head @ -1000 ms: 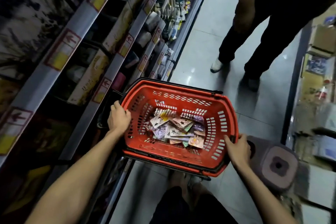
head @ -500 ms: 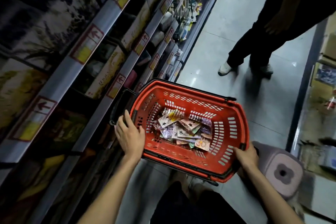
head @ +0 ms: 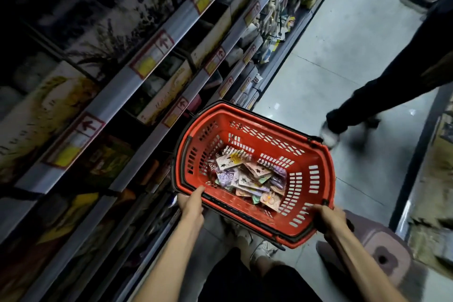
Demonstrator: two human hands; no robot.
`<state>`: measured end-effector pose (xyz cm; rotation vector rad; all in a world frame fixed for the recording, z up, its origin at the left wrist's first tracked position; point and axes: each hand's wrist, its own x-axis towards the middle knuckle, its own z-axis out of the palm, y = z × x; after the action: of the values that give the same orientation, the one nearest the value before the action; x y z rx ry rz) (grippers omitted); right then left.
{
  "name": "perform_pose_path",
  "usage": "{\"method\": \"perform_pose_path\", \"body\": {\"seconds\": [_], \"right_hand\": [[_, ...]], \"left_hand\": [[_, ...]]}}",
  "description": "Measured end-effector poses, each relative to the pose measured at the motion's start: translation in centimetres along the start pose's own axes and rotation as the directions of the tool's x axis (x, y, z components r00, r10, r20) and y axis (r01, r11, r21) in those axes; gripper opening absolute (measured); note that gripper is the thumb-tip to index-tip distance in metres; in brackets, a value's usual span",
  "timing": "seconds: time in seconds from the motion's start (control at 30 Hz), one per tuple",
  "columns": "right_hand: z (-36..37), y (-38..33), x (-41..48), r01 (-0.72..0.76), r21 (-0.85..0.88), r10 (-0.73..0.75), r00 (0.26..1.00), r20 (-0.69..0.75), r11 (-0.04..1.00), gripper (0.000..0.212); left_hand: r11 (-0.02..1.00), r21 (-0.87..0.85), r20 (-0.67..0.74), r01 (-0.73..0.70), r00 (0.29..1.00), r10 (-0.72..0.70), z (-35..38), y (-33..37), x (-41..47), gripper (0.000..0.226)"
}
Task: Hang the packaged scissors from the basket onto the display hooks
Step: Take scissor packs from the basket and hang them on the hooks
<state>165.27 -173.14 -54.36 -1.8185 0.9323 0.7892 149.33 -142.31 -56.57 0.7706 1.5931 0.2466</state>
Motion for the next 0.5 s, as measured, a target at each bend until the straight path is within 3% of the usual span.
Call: {"method": "perform_pose_path", "body": {"seconds": [0.2, 0.5], "right_hand": [[2.8, 0.3, -1.0, 0.018, 0.018, -0.017, 1.000, -0.011, 1.000, 0.029], [6.9, -1.9, -1.0, 0.134, -0.068, -0.132, 0.991, 0.037, 0.989, 0.023]], "left_hand": [[0.992, 0.048, -0.098, -0.115, 0.988, 0.120, 0.1, 3.4, 1.1, 0.036], [0.999, -0.016, -0.084, -0.046, 0.995, 0.044, -1.6, 4.1, 5.9, 0.049]]}}
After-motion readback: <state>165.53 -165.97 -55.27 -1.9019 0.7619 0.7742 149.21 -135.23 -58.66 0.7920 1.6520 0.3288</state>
